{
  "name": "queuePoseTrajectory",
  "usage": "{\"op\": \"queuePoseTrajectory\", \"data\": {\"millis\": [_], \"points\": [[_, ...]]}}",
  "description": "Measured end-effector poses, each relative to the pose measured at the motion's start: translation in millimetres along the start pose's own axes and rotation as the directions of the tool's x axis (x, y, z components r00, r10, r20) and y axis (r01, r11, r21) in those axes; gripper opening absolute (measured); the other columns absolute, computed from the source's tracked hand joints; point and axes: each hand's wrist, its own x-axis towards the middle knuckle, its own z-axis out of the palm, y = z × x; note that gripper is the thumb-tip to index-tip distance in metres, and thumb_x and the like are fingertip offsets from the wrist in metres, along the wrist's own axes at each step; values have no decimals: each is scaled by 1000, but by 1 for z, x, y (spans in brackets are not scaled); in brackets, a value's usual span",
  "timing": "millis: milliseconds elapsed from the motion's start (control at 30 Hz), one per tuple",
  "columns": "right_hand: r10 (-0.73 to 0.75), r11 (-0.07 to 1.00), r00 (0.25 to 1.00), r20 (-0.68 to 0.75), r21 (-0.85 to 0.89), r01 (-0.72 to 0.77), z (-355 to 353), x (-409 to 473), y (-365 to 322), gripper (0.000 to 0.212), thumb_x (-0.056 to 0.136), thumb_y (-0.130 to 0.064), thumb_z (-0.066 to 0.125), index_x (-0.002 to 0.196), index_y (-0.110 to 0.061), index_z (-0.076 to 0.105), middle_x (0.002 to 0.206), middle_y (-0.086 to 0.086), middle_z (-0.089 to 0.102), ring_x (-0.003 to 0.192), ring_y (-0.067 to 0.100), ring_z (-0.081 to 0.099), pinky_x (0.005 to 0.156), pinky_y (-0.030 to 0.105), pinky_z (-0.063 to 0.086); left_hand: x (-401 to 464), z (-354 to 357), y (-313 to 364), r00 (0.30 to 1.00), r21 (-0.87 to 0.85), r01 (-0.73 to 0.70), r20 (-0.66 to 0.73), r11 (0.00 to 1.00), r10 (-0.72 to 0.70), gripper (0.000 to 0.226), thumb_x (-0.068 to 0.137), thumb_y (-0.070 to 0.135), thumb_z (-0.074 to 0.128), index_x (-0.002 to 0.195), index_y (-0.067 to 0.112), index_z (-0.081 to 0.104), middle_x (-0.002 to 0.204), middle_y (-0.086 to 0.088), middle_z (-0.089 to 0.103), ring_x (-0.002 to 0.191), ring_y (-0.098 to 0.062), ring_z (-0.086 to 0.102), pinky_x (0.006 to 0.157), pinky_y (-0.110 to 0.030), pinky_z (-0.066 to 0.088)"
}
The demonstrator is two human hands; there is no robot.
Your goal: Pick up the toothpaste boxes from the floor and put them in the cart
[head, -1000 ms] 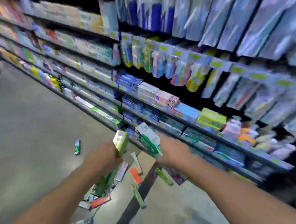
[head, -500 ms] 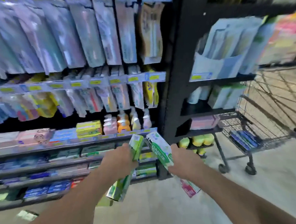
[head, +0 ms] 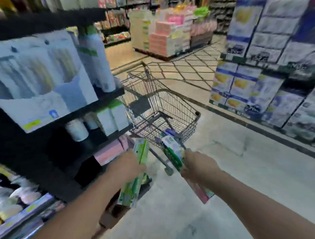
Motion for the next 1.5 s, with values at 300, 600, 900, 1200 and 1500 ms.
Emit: {"op": "queuePoseTrajectory", "data": {"millis": [300, 600, 900, 1200, 1500], "points": [[162, 986, 986, -44, 56, -160, -15, 139, 94, 44, 84, -42, 62, 113, -14, 43, 107, 9, 62, 97, 31, 62, 65, 31, 40, 179, -14, 104, 993, -107, -99, 53, 989, 105, 45, 85, 49, 61, 99, 7, 52, 82, -3, 62, 75, -23, 65, 50, -26, 39], [250, 963, 968, 26, 96, -251, -55, 341, 134, 47, 84, -33, 64, 119, -12, 42, 93, 5, 60, 82, 27, 60, 60, 31, 43, 377, -48, 144, 995, -177, -34, 88, 984, 51, 45, 86, 50, 61, 99, 7, 52, 70, 3, 52, 54, -12, 49, 45, -30, 44], [208, 955, 967, 144, 182, -232, -37, 524, 166, 37, 84, -27, 60, 111, -17, 38, 79, -3, 52, 75, 21, 57, 63, 30, 44, 524, -18, 149, 966, -388, 236, 194, 891, -172, 38, 87, 48, 61, 94, 13, 47, 76, 1, 60, 56, -13, 54, 45, -23, 37], [28, 949, 936, 352, 284, -135, 75, 690, 168, 43, 86, -16, 60, 122, -10, 37, 103, 9, 62, 89, 28, 64, 74, 36, 52, 651, 98, 178, 832, -484, 551, 384, 680, -401, 64, 92, 47, 57, 132, 1, 38, 91, -2, 63, 76, -20, 61, 63, -27, 44], [98, 953, 851, 517, 196, -229, 207, 746, 216, 43, 96, -7, 46, 137, -7, 33, 117, 11, 58, 93, 23, 59, 81, 33, 49, 732, 246, 213, 739, -510, 670, 528, 540, -418, 44, 80, 44, 69, 97, 5, 58, 97, -13, 67, 84, -29, 66, 69, -34, 55]]}}
